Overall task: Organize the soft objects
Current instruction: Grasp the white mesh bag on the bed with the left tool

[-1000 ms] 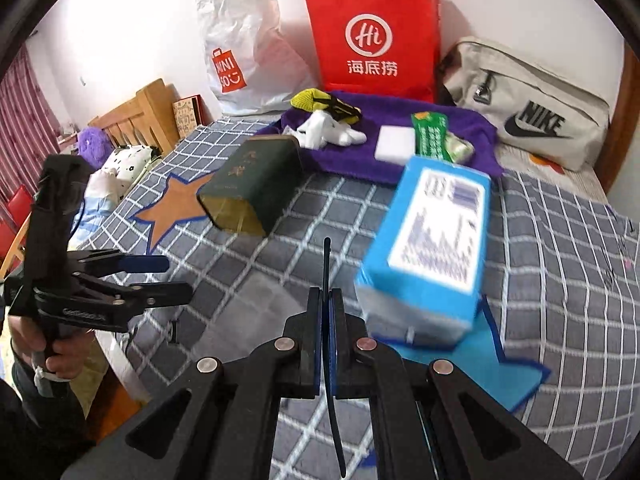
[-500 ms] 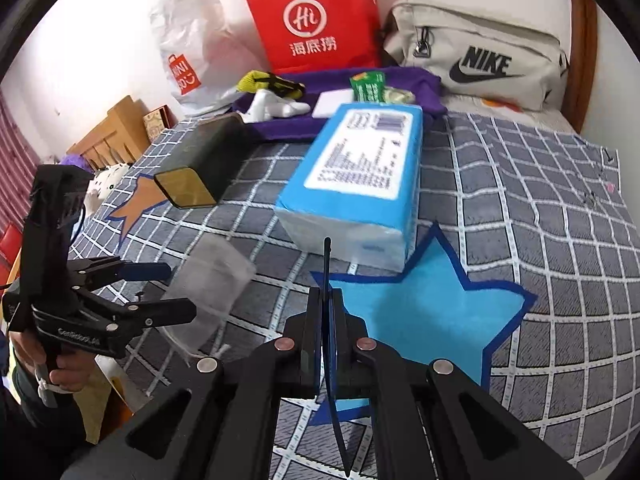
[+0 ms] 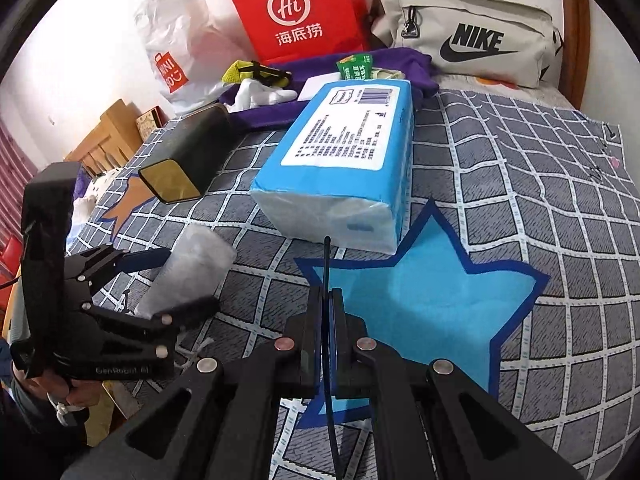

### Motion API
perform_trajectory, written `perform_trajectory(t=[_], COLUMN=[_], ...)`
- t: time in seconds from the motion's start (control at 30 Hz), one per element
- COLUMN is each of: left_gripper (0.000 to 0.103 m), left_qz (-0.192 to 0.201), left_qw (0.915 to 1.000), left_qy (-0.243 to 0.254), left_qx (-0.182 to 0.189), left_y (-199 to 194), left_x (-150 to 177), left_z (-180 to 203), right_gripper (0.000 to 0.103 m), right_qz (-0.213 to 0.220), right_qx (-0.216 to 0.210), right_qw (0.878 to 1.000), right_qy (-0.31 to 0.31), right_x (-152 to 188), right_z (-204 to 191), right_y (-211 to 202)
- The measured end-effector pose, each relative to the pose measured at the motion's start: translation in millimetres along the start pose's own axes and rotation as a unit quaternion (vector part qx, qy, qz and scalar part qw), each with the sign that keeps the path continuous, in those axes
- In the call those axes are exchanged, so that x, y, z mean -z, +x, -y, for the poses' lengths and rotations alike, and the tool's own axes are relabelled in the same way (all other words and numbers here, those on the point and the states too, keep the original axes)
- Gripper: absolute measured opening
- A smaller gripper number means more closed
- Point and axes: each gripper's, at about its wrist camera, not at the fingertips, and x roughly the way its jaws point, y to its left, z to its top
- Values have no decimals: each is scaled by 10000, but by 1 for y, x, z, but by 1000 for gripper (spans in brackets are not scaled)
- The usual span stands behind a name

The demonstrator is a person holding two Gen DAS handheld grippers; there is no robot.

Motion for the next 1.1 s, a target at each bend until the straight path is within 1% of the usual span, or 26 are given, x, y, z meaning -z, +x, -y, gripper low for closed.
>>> perform_trajectory(t=[0.03,0.1,0.13,0.2,0.23,0.33,0.43,0.53,1.1], left_gripper=[58,35,30,14,11,9,9,9,9], left_qz=[5,-7,-25,-89,-133,-196,-202,-181,219], left_qw=[10000,9998,9997,9990,9983,9964,9957,9947,9941], left_qy=[-34,-186,-253,-430,-556,-777,-883,-978,-1020], left_qx=[12,13,13,49,112,265,209,258,308], left_y=[-1,-1,-1,-2,-3,-2,-6,-11,-50], left_x=[-1,-3,-4,-5,-5,-4,-2,-2,-17], left_z=[-2,-11,-15,-25,-32,-41,-48,-54,-63], right_gripper=[3,3,3,3,3,3,3,3,3], right_qz=[-11,-23,-27,-13,-9,-4,17,50,285], right_qx=[-12,-50,-75,-93,-104,-106,-96,-71,-2], right_qw=[10000,10000,10000,10000,9999,9999,10000,10000,9996], right_qy=[-13,-15,-10,-4,-5,-10,-4,12,-11], right_x=[1,2,2,3,3,3,1,-1,-14], right_z=[-1,-2,-3,-4,-5,-6,-7,-8,-19], right_y=[1,1,1,1,1,0,-3,-6,-33])
